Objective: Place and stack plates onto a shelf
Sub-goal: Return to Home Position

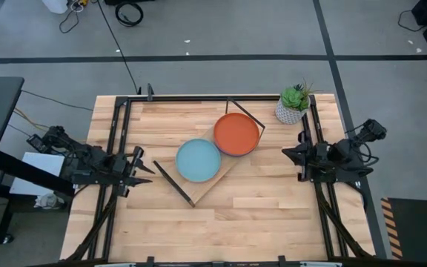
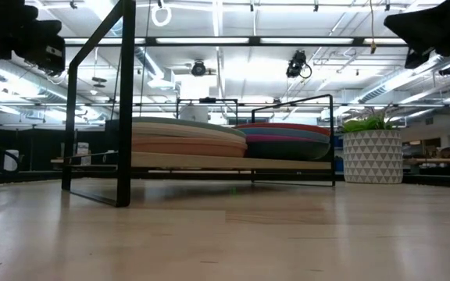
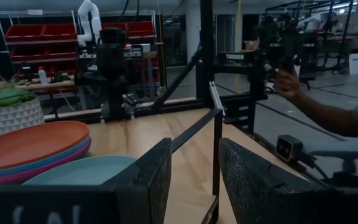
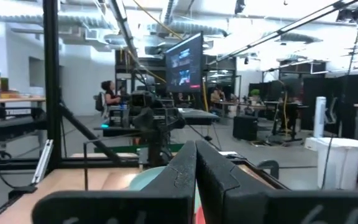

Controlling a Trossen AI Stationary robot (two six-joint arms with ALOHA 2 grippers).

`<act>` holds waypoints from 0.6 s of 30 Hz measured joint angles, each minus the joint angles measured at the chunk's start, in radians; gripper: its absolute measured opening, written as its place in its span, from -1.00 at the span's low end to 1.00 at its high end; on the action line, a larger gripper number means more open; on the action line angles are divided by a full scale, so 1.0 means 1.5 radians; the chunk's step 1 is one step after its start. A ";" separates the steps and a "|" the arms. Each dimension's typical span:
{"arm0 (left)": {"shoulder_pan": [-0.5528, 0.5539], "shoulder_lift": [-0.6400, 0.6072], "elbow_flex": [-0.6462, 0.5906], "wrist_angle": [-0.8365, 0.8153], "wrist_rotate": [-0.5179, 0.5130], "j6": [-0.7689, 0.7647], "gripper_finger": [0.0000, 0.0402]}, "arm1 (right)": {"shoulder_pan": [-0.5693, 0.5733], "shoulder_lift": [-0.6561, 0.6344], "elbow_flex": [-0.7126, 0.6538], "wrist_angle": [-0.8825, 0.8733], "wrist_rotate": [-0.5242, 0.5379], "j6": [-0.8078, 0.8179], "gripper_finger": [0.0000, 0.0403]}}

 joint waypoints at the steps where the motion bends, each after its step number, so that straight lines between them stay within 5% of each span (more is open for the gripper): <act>1: 0.000 0.000 0.000 0.001 0.000 -0.002 -0.29 | -0.016 0.000 0.000 -0.006 -0.012 0.008 -0.92; 7: 0.000 0.000 0.000 0.003 0.000 -0.012 -0.29 | -0.128 0.001 0.000 -0.040 -0.045 0.067 -0.92; 14: 0.000 0.000 0.000 0.003 -0.040 -0.028 -0.29 | -0.283 0.001 0.000 -0.042 -0.296 0.139 -0.93; 18: 0.001 0.000 0.000 0.003 -0.058 -0.028 -0.29 | -0.361 0.001 0.000 -0.071 -0.371 0.203 -0.93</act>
